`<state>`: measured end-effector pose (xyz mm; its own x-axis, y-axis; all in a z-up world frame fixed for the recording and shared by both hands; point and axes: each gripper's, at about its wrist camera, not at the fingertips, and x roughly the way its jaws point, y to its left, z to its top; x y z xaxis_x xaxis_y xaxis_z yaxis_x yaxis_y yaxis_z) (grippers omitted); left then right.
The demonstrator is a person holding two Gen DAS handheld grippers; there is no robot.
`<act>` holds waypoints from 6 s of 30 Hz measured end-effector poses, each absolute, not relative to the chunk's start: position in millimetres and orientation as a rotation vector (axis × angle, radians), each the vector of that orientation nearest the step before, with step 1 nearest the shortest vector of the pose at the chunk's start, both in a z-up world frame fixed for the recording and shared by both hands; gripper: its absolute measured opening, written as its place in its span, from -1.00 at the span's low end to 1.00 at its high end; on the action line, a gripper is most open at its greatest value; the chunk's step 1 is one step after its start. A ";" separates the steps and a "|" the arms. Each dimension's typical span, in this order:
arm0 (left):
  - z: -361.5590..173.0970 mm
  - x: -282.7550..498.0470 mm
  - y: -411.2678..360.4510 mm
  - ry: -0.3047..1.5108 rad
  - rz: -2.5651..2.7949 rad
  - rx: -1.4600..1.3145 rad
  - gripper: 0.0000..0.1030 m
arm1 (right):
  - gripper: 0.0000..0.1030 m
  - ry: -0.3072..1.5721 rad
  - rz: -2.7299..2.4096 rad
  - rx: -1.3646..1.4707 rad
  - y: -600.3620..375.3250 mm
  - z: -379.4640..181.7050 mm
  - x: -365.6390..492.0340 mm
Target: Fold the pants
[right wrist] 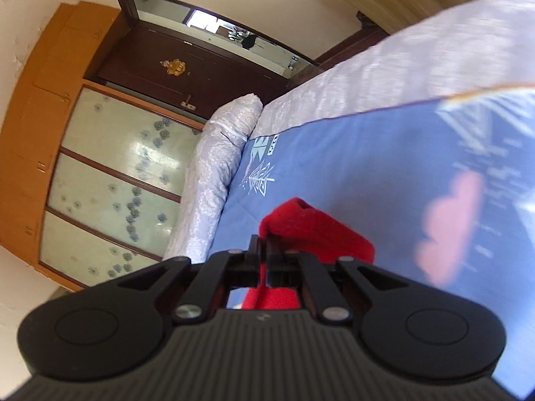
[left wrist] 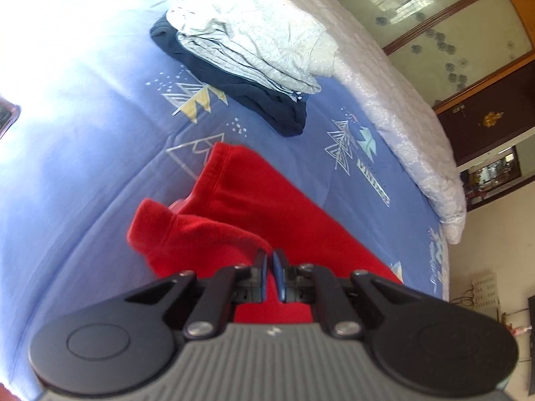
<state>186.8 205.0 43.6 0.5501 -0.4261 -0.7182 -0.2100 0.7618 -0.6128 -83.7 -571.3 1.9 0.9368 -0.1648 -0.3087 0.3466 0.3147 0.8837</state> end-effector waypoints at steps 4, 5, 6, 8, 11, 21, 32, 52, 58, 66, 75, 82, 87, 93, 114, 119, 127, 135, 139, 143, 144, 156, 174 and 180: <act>34.5 241.1 184.7 1.045 -0.094 -0.702 -0.90 | -0.91 0.213 -0.357 1.167 -584.6 5.0 -14.9; 29.9 252.8 182.1 1.057 -0.080 -0.699 -0.90 | -0.91 0.227 -0.363 1.157 -587.3 3.9 2.2; 25.5 267.2 177.0 1.070 -0.065 -0.697 -0.90 | -0.91 0.244 -0.371 1.146 -589.5 2.4 19.8; 14.3 290.9 171.8 1.092 -0.039 -0.702 -0.90 | -0.91 0.279 -0.398 1.115 -594.1 -2.6 53.9; -6.6 324.9 167.1 1.118 0.014 -0.739 -0.89 | -0.90 0.330 -0.465 1.088 -596.7 -16.6 100.8; -38.2 317.8 175.9 1.100 -0.033 -0.695 -0.42 | -0.13 0.378 -0.368 0.908 -559.1 -21.3 123.3; -30.4 222.9 239.6 1.005 -0.057 -0.723 -0.17 | -0.15 0.703 0.440 0.129 -309.1 30.8 185.7; -35.2 234.2 241.1 0.910 -0.081 -0.642 -0.62 | -0.91 0.780 0.553 -0.243 -195.4 16.0 233.4; -43.3 269.4 229.2 0.916 -0.021 -0.614 -0.42 | -0.75 0.772 0.374 -0.236 -185.2 -6.1 274.9; -35.6 220.8 260.3 0.906 -0.032 -0.740 -0.23 | -0.42 0.717 0.305 -0.017 -230.5 6.8 242.5; -31.3 175.4 242.4 0.951 -0.126 -0.813 -0.16 | -0.24 0.530 0.005 0.558 -418.5 28.5 84.9; -46.6 204.8 166.0 1.036 -0.212 -0.745 0.10 | -0.18 0.482 -0.336 0.932 -535.8 -23.0 13.8; -66.7 218.1 153.5 1.100 -0.129 -0.752 0.00 | -0.17 0.486 -0.406 0.915 -552.4 -33.0 40.0; -71.8 218.1 162.3 1.120 -0.092 -0.751 -0.58 | -0.09 0.473 -0.431 0.612 -571.7 -5.9 102.7; -66.2 216.4 162.9 1.110 -0.089 -0.727 -0.49 | -0.09 0.494 -0.429 0.783 -609.6 -27.2 119.8; -69.4 212.9 168.6 1.113 -0.097 -0.774 -0.43 | 0.24 0.471 -0.386 1.033 -600.5 -43.3 54.8; -78.3 224.0 187.3 1.113 -0.071 -0.934 -0.34 | 0.31 0.478 -0.396 1.102 -577.2 -50.9 92.7; -64.9 227.2 187.1 1.097 -0.063 -0.931 -0.82 | -0.56 0.484 -0.471 0.960 -567.9 -28.3 99.3; -23.9 213.6 199.6 1.044 -0.130 -0.939 -0.83 | -0.64 0.420 -0.438 0.896 -565.8 9.7 62.6; 14.8 193.8 204.5 1.000 -0.141 -0.856 -0.84 | -0.64 0.385 -0.386 0.918 -569.7 43.6 26.1; 20.0 186.8 205.9 0.995 -0.143 -0.840 -0.85 | -0.64 0.374 -0.386 0.904 -567.8 50.6 18.0; -32.5 128.1 275.8 1.085 0.031 -0.914 -0.80 | -0.51 0.539 -0.698 0.889 -583.6 -39.8 -83.7; -54.8 220.2 230.0 1.033 -0.061 -0.819 -0.62 | -0.03 0.427 -0.561 1.038 -554.7 -51.1 -82.4; -41.8 195.9 221.0 1.006 -0.032 -0.703 -0.62 | -0.02 0.382 -0.551 1.106 -565.6 -58.0 -89.8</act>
<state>195.9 221.0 -41.8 0.5539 -0.3360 -0.7618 -0.2868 0.7819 -0.5535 -89.8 -565.6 -58.0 0.8050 -0.2265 -0.5483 0.5929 0.3373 0.7312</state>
